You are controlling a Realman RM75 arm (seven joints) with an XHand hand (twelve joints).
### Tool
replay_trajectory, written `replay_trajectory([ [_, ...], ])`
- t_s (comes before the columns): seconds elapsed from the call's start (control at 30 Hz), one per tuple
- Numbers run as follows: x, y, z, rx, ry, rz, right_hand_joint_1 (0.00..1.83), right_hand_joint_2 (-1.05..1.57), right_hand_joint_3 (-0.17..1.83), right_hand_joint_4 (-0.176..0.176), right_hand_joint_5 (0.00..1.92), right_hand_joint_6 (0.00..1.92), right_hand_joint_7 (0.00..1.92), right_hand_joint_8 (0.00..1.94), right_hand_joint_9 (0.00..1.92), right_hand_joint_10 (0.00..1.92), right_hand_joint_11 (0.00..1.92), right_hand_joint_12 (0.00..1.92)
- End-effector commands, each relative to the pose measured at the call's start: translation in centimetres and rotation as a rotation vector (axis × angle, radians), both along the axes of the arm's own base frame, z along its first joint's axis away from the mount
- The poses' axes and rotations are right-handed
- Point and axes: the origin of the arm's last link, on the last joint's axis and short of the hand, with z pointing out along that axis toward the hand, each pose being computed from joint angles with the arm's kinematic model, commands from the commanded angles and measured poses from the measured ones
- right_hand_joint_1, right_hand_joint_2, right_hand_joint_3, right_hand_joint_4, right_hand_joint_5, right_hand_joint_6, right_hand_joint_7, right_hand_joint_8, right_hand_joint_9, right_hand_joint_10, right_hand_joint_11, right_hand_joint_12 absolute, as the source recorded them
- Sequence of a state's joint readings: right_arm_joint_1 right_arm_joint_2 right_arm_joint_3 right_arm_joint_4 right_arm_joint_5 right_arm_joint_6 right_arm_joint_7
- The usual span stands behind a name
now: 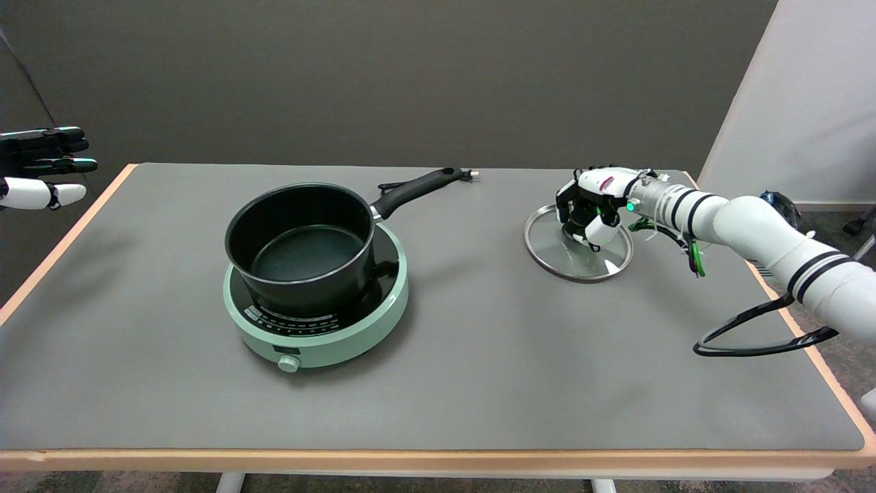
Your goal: Place the pot lid onto the table.
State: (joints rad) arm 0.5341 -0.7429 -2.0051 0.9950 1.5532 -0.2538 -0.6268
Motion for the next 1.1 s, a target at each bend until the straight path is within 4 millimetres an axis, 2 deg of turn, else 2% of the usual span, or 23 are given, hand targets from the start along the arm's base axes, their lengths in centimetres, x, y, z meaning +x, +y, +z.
replay_trajectory([
  [0.03,0.2,0.0,0.0,0.000,-0.020,0.005,1.16,0.72,0.95,0.176,0.65,0.66,0.75,0.40,0.73,0.77,0.38,1.65],
  [0.07,0.3,-0.1,0.0,0.000,-0.020,0.006,1.14,0.71,0.94,0.176,0.63,0.51,0.70,0.29,0.70,0.68,0.31,1.60],
  [0.1,0.4,-0.1,0.0,-0.001,-0.021,0.007,1.14,0.69,0.94,0.176,0.62,0.45,0.67,0.27,0.68,0.64,0.25,1.57],
  [0.17,0.5,-0.2,-0.1,0.001,-0.021,0.012,1.20,0.62,0.99,0.176,0.57,0.39,0.58,0.23,0.62,0.53,0.20,1.50],
  [0.27,0.9,-0.2,0.0,0.001,-0.021,0.020,1.20,0.57,1.05,0.176,0.53,0.25,0.49,0.20,0.57,0.40,0.20,1.43],
  [0.43,1.6,-0.4,0.0,-0.001,-0.028,0.040,1.18,0.54,1.06,0.176,0.50,0.22,0.46,0.15,0.52,0.38,0.21,1.38],
  [0.6,3.3,-0.5,0.3,-0.003,-0.035,0.085,1.16,0.49,1.10,0.166,0.46,0.20,0.39,0.17,0.48,0.31,0.19,1.35],
  [0.67,4.1,-0.6,0.1,0.002,-0.040,0.107,1.13,0.48,1.09,0.158,0.43,0.18,0.35,0.15,0.43,0.28,0.25,1.20],
  [0.73,5.0,-0.6,0.1,0.006,-0.048,0.132,1.06,0.48,1.08,0.157,0.40,0.18,0.30,0.12,0.36,0.27,0.36,0.85],
  [0.83,6.6,-0.4,-0.1,0.017,-0.071,0.174,1.02,0.45,1.08,0.150,0.36,0.18,0.24,0.12,0.29,0.22,0.33,0.72],
  [0.9,7.9,0.0,-0.4,0.026,-0.083,0.219,1.01,0.38,1.16,0.145,0.35,0.16,0.19,0.15,0.27,0.18,0.32,0.61],
  [1.03,9.9,0.9,-0.9,0.035,-0.125,0.299,0.96,0.38,1.12,0.142,0.34,0.16,0.19,0.15,0.27,0.18,0.33,0.57],
  [1.1,11.4,1.4,-1.2,0.037,-0.167,0.359,0.92,0.45,1.06,0.140,0.34,0.18,0.24,0.12,0.30,0.22,0.35,0.64],
])
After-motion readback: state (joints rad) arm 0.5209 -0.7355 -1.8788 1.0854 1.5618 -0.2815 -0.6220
